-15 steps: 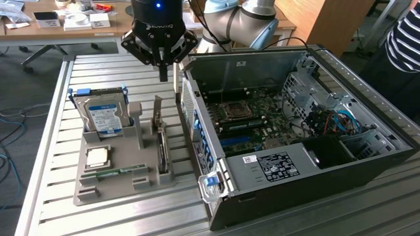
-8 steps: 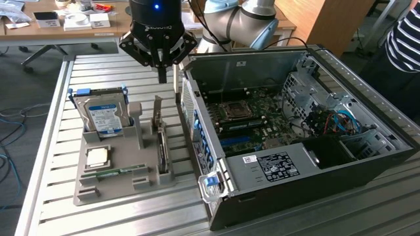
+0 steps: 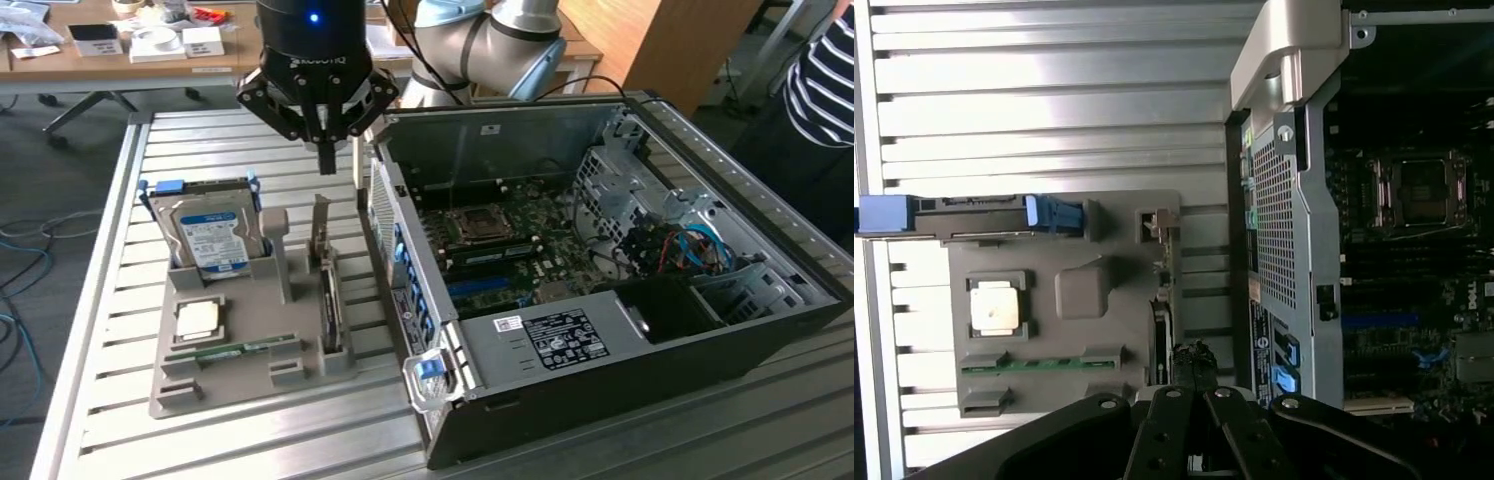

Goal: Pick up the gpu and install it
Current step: 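Reach for the gpu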

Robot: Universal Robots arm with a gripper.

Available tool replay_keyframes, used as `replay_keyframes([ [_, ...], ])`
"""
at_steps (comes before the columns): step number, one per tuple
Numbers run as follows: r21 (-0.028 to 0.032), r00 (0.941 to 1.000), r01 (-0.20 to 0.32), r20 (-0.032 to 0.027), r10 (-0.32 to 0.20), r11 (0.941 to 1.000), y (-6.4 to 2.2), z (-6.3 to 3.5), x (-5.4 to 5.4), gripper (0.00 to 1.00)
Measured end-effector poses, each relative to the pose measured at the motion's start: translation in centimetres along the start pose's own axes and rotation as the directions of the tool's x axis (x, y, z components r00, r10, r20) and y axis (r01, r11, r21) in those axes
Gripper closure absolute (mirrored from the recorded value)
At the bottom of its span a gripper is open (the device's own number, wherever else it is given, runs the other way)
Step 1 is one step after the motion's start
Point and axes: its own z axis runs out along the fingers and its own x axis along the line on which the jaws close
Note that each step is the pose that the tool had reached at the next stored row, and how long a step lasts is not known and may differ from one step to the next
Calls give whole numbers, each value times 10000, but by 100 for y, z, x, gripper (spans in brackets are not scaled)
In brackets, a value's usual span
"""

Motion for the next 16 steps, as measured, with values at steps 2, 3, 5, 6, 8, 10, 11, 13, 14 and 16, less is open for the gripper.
replay_keyframes([
  [2,0,10000,0,0,0,10000,-19,-1,4,89],
  [3,0,10000,0,0,0,10000,-30,-1,5,89],
  [5,0,10000,-1,-1,1,10000,-59,-3,5,89],
  [6,0,10000,0,0,0,10000,-73,-3,5,89],
  [8,0,10000,-1,0,1,10000,-98,-4,5,89],
  [10,-1,10000,0,0,0,10000,-126,-5,5,89],
  [11,0,10000,-1,0,1,10000,-141,-6,6,89],
  [13,0,10000,0,0,0,10000,-171,-7,6,89],
  [14,0,10000,0,-1,0,10000,-186,-8,6,89],
  [16,0,10000,0,0,0,10000,-217,-9,6,89],
])
